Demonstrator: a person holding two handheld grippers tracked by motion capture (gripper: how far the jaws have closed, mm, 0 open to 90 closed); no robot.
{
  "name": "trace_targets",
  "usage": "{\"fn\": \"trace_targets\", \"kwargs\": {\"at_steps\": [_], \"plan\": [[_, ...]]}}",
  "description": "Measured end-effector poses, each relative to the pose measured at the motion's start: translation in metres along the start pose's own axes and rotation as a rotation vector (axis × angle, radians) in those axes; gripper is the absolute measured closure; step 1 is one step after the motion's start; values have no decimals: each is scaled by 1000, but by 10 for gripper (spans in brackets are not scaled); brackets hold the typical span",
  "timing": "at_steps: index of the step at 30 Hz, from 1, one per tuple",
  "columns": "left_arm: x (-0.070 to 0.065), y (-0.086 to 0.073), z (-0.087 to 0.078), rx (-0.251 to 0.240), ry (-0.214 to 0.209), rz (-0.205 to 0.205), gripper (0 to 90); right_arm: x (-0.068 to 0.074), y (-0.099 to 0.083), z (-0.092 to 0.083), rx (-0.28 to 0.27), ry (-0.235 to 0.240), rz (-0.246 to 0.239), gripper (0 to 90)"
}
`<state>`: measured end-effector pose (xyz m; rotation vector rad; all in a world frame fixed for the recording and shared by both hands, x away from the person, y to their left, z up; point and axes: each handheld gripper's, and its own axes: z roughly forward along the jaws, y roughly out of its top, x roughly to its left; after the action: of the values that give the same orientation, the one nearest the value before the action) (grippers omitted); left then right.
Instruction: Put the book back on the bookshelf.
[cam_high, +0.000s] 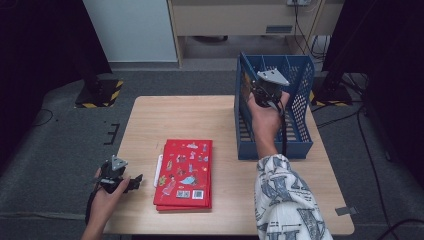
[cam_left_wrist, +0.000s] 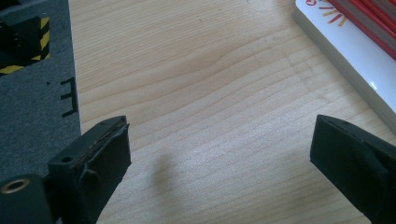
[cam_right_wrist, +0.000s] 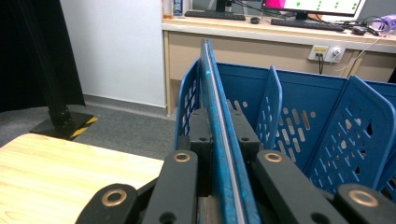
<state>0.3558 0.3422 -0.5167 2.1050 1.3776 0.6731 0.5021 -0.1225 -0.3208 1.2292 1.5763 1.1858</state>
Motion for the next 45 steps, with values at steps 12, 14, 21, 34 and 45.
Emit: {"fn": "trace_targets", "kwargs": {"at_steps": [12,14,21,34,45], "plan": [[-1,1,0,-3,-3,6,43,-1,0,4,-22,-36,11,829],[-1,1,0,-2,-3,6,43,-1,1,5,-26,-36,8,830],[-1,1,0,-1,-3,9,42,0,-2,8,-35,-40,9,828],[-2,2,0,-1,-4,13,42,14,-7,4,-31,-20,1,776],[-3,2,1,0,-2,21,43,11,-11,-7,1,23,-8,563]]}}
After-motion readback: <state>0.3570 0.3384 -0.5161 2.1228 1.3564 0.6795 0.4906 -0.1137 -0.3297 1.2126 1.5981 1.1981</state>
